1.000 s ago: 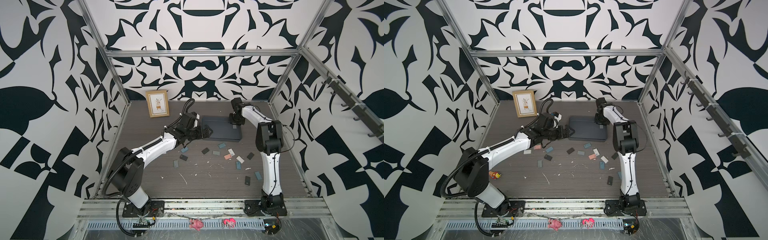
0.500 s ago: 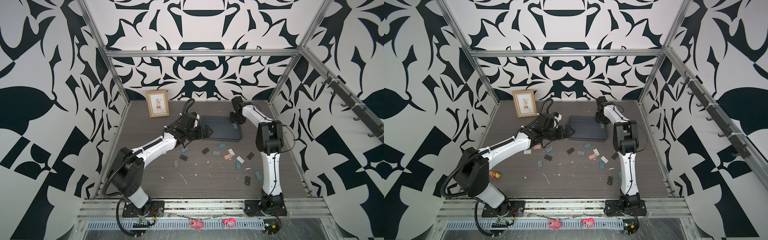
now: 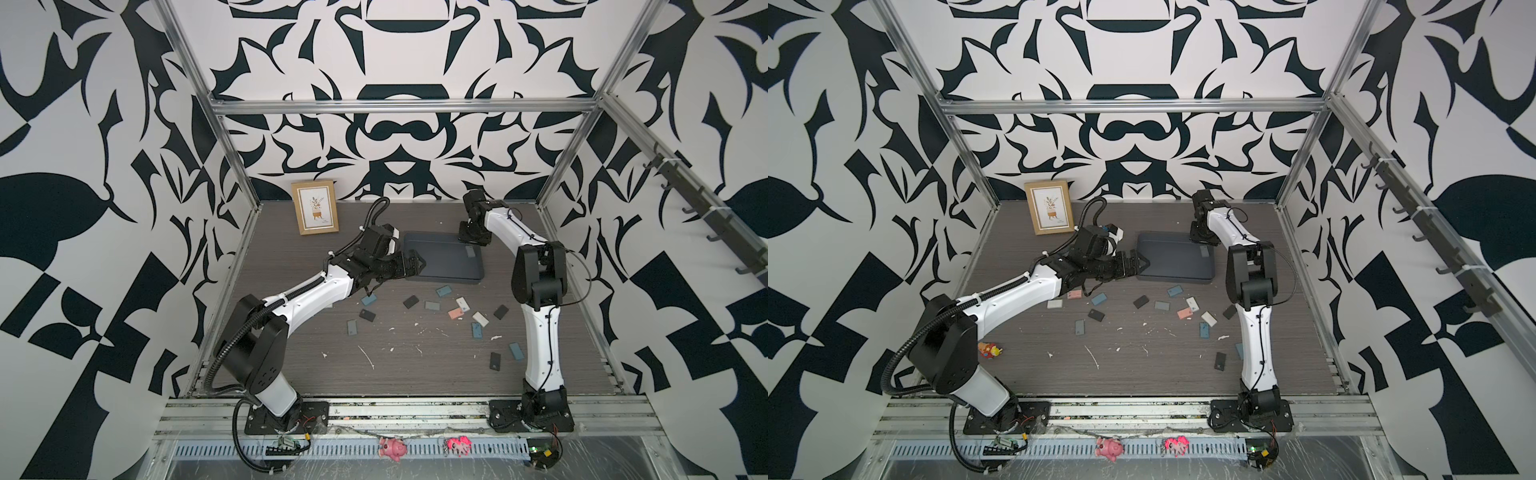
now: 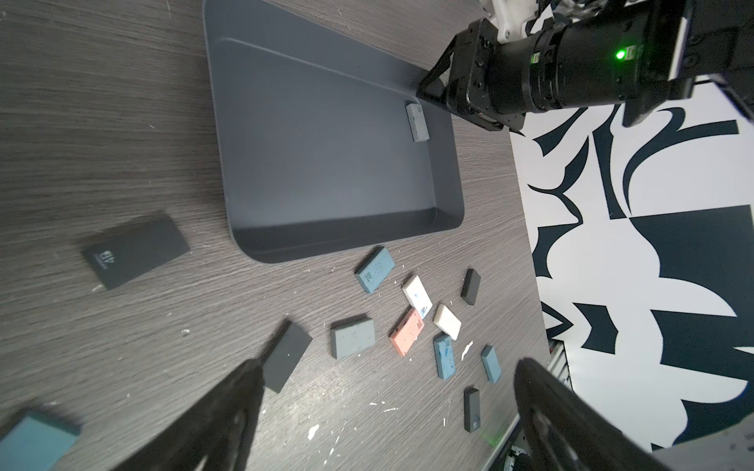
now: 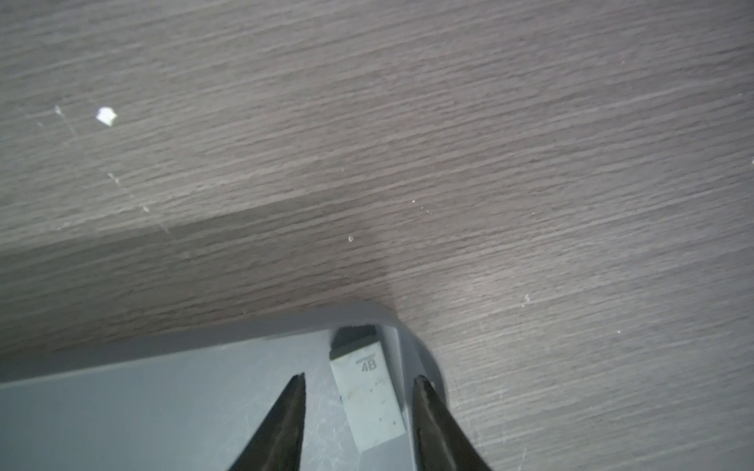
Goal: Put the eraser in the storage box
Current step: Place the eraser in the storage box.
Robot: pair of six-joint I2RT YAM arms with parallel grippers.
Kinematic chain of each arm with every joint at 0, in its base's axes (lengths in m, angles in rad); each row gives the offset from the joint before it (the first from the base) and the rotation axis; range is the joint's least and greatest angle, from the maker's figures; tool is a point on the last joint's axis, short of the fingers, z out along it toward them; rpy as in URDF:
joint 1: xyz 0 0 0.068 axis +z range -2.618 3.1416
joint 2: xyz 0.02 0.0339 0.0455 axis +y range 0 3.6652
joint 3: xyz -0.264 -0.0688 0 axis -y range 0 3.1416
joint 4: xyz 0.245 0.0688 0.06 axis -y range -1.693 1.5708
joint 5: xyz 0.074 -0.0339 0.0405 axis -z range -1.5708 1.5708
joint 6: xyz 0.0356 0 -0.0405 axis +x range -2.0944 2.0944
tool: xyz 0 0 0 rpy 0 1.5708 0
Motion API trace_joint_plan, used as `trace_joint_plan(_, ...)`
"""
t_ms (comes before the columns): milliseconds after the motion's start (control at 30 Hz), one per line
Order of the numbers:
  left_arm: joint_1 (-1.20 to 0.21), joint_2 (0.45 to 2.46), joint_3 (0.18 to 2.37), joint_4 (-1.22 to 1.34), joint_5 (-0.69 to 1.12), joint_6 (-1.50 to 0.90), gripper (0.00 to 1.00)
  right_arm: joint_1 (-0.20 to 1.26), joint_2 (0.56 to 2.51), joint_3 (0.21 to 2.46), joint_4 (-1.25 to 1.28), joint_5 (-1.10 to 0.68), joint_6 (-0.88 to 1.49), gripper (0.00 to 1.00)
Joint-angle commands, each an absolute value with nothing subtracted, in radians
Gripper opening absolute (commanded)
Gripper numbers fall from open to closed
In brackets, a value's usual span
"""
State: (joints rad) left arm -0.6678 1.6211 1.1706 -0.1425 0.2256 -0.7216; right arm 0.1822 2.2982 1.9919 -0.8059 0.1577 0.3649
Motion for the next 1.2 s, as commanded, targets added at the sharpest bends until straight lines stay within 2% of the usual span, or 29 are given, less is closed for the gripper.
trace_joint_plan(0,-0.666,1.591,1.196,-0.185,0.210,-0.698,0.99,0.202,2.157,1.985,-0.823,0.166,0.367,0.51)
trace_joint_plan(267,-0.675,1.551,1.177,-0.213,0.203,-0.687,0.99,0.209,1.933,1.766,-0.776,0.162,0.390,0.70)
trace_joint_plan(467,-0.698,1.551,1.168,-0.219,0.204,-0.683,0.99,0.206,1.762,1.558,-0.762,0.175,0.391,0.92)
trace_joint_plan(733,-0.742,1.554,1.166,-0.200,0.206,-0.685,0.99,0.168,1.524,1.207,-0.766,0.158,0.511,0.97)
trace_joint_plan(900,-0.766,1.564,1.156,-0.165,0.216,-0.702,0.99,0.082,1.418,1.003,-0.796,0.129,0.611,0.98)
trace_joint_plan(1167,-0.790,1.574,1.130,-0.108,0.251,-0.732,0.99,0.010,1.296,0.842,-0.843,0.118,0.753,0.98)
